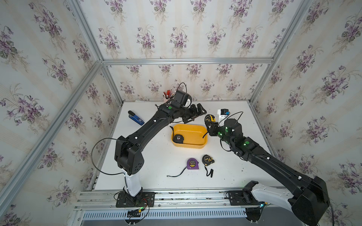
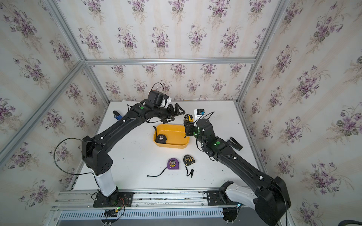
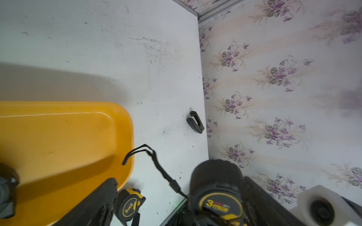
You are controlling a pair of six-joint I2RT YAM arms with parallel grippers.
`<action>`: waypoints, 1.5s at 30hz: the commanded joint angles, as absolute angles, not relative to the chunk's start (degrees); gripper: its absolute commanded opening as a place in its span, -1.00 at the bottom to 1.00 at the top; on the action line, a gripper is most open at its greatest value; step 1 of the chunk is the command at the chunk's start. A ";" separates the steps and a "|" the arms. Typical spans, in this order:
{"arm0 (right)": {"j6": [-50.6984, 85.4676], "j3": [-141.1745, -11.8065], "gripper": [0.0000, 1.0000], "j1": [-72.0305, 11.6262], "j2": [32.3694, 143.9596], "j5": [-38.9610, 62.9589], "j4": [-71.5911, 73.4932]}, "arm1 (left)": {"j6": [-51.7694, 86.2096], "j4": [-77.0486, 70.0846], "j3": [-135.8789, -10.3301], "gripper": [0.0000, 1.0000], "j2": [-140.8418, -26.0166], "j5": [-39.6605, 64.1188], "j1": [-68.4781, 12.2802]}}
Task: Take the tape measure out of the storage box
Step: Place the tape measure at the center of the board.
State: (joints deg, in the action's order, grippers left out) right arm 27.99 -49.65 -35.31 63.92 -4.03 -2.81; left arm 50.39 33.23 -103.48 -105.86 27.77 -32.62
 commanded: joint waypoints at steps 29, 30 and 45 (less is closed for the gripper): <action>43.89 -37.33 -0.52 -35.08 57.98 9.19 -36.96 | 19.85 55.55 -108.55 1.00 -111.07 3.60 -30.80; 44.32 -37.17 -0.52 -34.84 58.21 8.62 -36.88 | 19.86 55.48 -108.43 1.00 -111.12 3.66 -30.84; 45.46 -32.85 -0.52 -24.55 63.24 12.97 -30.39 | 20.65 54.48 -107.13 0.99 -111.20 4.99 -30.85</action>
